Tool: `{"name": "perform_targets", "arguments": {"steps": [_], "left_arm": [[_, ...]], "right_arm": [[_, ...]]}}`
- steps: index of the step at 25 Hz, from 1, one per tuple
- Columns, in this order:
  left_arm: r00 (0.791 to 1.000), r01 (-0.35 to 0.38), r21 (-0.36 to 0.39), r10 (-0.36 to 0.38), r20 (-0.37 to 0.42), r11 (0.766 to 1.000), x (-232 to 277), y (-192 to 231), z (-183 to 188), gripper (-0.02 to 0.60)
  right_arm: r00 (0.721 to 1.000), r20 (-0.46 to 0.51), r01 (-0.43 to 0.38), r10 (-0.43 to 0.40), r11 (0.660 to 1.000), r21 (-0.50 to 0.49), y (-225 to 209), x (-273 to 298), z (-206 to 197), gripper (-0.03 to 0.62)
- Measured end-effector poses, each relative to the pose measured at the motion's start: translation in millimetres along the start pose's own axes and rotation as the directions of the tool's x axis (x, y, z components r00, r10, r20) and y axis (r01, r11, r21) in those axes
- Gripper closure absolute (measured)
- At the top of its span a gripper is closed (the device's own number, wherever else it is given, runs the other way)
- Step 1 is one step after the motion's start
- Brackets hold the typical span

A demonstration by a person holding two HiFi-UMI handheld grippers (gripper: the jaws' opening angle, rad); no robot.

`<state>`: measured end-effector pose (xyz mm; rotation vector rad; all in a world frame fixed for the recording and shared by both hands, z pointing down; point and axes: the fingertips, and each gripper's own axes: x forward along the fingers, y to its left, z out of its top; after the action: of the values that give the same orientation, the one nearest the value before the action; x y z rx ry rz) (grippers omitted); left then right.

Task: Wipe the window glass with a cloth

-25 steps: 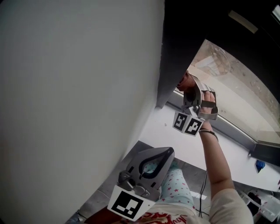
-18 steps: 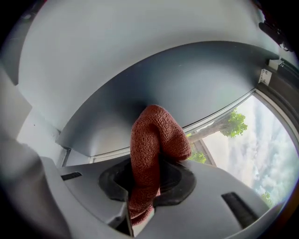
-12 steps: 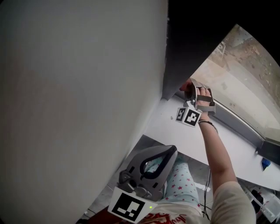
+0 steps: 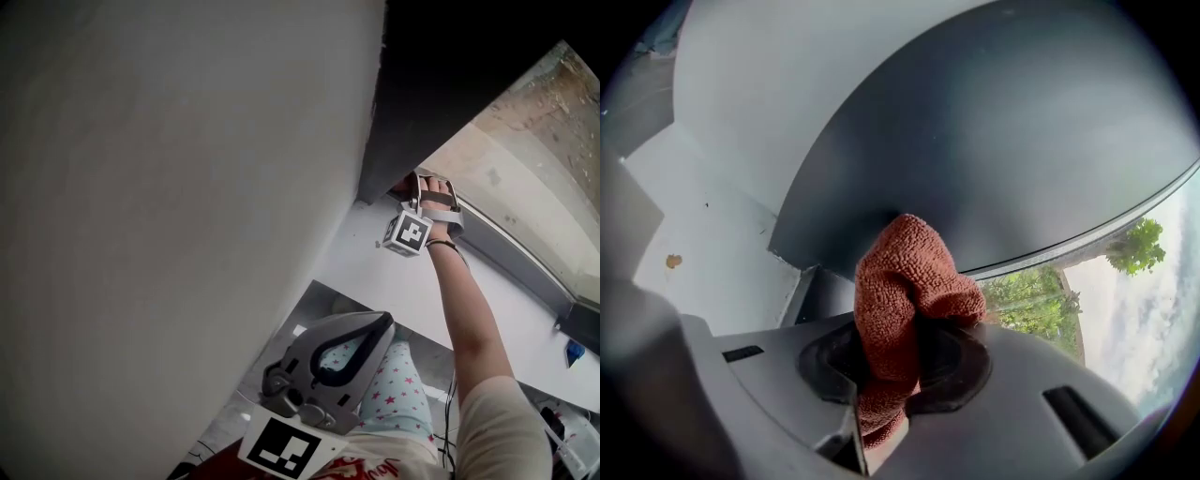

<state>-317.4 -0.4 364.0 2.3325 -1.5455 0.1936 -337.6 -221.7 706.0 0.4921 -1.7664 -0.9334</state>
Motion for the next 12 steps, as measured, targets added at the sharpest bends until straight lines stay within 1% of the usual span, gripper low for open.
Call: {"name": "perform_targets", "arguments": {"steps": [2,4,5,7,9,10,12], "left_arm": [[1.000,-0.004,0.004,0.004,0.001,1.000,-0.4,0.5,-0.6,0.560],[1.000,-0.007,0.005,0.007,-0.005,1.000,-1.0,-0.1,-3.9,0.560],[1.000,-0.008,0.006,0.008,-0.008,1.000,-1.4,-0.7,-5.4,0.560],[1.000,-0.010,0.009,0.010,-0.015,1.000,-3.0,-1.9,-6.8,0.560],[1.000,-0.011,0.010,0.012,-0.023,1.000,-4.6,-2.5,-7.5,0.560],[1.000,-0.012,0.013,0.013,-0.026,1.000,-4.9,-2.0,-7.9,0.560],[0.999,-0.015,0.018,0.016,-0.031,1.000,-4.1,0.6,-8.3,0.560]], "right_arm": [[1.000,-0.014,-0.028,0.028,0.999,0.016,4.4,4.0,-0.8,0.503],[0.994,-0.048,-0.092,0.094,0.995,0.035,15.3,8.5,-4.7,0.503],[0.989,-0.065,-0.126,0.130,0.990,0.063,21.6,10.7,-8.4,0.503],[0.980,-0.076,-0.171,0.183,0.974,0.149,28.2,12.8,-12.8,0.503],[0.972,-0.079,-0.205,0.223,0.960,0.192,28.6,10.5,-12.7,0.503],[0.973,-0.085,-0.197,0.216,0.961,0.193,26.5,10.9,-13.6,0.503],[0.982,-0.095,-0.140,0.161,0.970,0.197,15.4,10.7,-17.4,0.503]]}}
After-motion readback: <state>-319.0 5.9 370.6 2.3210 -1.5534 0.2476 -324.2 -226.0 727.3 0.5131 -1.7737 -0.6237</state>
